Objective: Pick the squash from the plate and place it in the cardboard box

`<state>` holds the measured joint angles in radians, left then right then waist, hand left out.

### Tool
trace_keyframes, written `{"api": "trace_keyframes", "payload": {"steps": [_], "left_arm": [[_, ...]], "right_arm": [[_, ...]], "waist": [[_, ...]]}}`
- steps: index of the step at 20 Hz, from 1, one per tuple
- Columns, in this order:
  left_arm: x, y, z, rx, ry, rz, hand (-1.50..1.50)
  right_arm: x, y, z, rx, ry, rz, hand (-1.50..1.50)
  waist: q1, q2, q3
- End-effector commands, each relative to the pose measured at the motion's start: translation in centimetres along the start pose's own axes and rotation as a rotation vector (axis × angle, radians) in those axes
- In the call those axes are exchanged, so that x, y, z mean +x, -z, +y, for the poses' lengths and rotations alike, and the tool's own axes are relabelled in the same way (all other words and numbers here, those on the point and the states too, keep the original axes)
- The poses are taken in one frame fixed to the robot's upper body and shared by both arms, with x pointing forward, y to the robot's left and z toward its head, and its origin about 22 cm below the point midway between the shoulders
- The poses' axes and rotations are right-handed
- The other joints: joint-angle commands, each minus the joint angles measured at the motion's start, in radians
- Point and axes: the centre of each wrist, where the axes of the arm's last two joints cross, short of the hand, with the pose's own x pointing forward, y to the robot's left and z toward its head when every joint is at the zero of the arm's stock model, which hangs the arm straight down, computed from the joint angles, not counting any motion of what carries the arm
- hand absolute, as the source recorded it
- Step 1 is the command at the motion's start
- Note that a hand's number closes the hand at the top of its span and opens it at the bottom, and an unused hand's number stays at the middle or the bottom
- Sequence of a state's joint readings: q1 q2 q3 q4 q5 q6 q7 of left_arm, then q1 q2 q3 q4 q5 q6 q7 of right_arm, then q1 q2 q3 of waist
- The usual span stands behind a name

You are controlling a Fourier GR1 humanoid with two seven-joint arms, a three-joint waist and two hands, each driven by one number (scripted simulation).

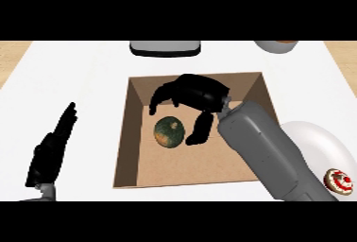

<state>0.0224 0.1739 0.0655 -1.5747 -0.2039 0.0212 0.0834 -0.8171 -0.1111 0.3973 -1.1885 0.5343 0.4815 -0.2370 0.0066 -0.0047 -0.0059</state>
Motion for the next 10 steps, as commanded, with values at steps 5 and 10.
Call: {"api": "trace_keyframes", "payload": {"steps": [5,10], "left_arm": [[-0.3,0.2,0.0,-0.004,0.01,0.0,0.0],[-0.1,0.5,-1.4,-0.008,-0.003,-0.003,0.0]], "right_arm": [[-1.4,1.4,2.9,-0.103,0.24,-0.028,-1.5],[-3.2,0.3,0.9,-0.31,0.439,-0.025,-1.5]], "waist": [[0.01,0.009,0.006],[0.018,0.016,0.006]]}}
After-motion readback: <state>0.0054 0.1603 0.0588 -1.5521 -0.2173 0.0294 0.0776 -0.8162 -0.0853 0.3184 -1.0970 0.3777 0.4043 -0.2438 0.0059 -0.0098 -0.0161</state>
